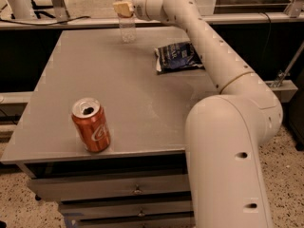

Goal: Knock water bottle over

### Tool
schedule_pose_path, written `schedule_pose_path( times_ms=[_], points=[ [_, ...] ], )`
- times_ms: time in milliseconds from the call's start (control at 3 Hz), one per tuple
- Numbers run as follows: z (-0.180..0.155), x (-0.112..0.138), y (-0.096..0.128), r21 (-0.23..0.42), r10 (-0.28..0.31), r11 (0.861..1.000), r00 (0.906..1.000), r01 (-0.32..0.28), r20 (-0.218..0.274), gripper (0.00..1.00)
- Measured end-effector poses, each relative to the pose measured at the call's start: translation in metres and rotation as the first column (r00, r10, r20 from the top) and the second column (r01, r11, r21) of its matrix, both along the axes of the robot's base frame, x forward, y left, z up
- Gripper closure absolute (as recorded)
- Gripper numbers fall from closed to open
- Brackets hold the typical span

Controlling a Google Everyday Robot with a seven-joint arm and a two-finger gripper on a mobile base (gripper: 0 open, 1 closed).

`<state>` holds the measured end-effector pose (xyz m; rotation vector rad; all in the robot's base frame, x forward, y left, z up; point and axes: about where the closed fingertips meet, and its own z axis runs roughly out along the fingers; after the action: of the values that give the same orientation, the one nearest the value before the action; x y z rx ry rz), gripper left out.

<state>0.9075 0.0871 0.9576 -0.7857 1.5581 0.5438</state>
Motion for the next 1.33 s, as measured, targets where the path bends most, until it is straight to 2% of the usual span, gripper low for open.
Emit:
schedule_pose_path(
  times_ms=[333,667,1000,1333],
  points=[
    [0.014,-0.017,-0.015,0.049,0.027,0.998,0.9996,-0.027,-0.003,0.85],
    [0.043,-0.045,-0.04,0.13,0.108,0.986,0.9942,-0.108,0.01,1.0],
    [0.08,-0.075,-0.057,0.096,0.205,0.973,0.9771,-0.21,0.057,1.0],
    [0.103,-0.105,-0.069,-0.054,0.288,0.957,0.9534,-0.284,0.09,1.0]
  ],
)
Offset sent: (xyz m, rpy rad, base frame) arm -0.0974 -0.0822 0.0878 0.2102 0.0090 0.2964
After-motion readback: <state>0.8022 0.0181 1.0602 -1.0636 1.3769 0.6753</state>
